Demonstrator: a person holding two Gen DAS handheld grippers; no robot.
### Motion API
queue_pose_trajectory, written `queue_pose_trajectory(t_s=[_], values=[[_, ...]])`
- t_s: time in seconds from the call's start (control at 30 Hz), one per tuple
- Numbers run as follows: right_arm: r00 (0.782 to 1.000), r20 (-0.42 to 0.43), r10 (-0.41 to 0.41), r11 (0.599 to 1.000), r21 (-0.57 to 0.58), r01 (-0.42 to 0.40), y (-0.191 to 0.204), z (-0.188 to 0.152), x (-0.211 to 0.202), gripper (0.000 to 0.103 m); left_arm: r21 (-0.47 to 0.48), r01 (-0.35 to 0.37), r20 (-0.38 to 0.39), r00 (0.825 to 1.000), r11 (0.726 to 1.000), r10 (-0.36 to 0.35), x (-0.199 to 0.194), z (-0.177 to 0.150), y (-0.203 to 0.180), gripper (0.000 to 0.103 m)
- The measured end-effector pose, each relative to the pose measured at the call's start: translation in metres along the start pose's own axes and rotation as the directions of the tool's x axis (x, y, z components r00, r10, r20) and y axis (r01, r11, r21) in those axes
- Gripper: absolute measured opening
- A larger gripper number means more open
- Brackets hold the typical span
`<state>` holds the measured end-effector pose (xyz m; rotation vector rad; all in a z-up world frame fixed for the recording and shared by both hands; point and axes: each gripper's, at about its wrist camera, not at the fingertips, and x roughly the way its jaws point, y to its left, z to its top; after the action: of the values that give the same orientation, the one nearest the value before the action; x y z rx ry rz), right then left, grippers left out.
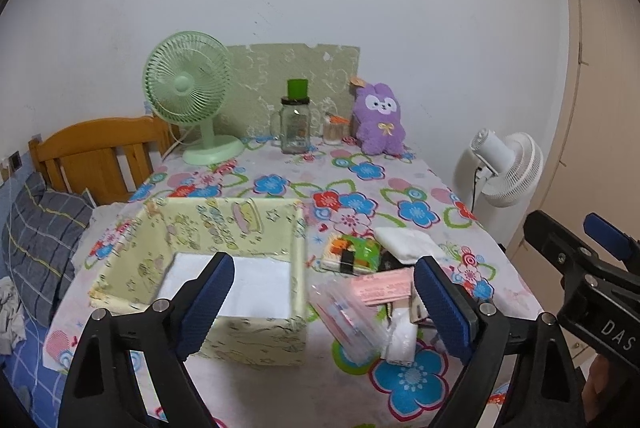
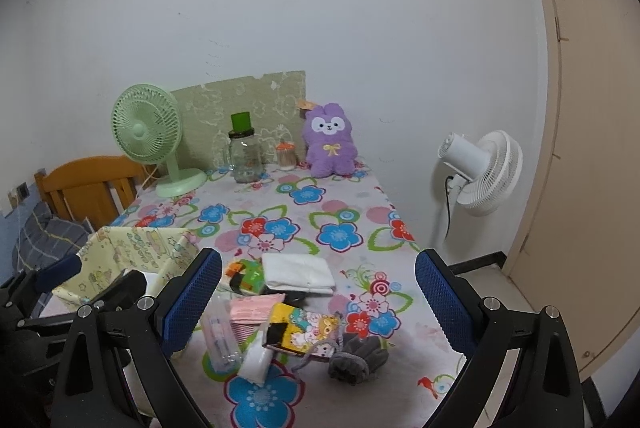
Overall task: Organize soft objects
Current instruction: 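Move both tools down toward the pile of items beside the box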
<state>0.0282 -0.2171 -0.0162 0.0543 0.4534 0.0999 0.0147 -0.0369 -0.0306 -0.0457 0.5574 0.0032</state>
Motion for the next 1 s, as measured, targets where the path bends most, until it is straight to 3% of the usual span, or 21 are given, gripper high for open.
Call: queue_pose_trajectory(t_s=[0.47,1.0], values=[[0.997,-0.082,0.013,1.000,0.014,-0.012,-0.020,-0.023,0.038,0.099,0.038,0.069,-0.092,0.994,0.997,-0.065,0.041,-0.021,-0.029,0.090],[0.981,-0.186,0.055,0.998,0.015,-0.053,-0.017,-0.050,0.075,0.099,0.083,0.072,-0.190,0.980,0.994,-0.055,0.074,-0.048,-0.047,0.086]])
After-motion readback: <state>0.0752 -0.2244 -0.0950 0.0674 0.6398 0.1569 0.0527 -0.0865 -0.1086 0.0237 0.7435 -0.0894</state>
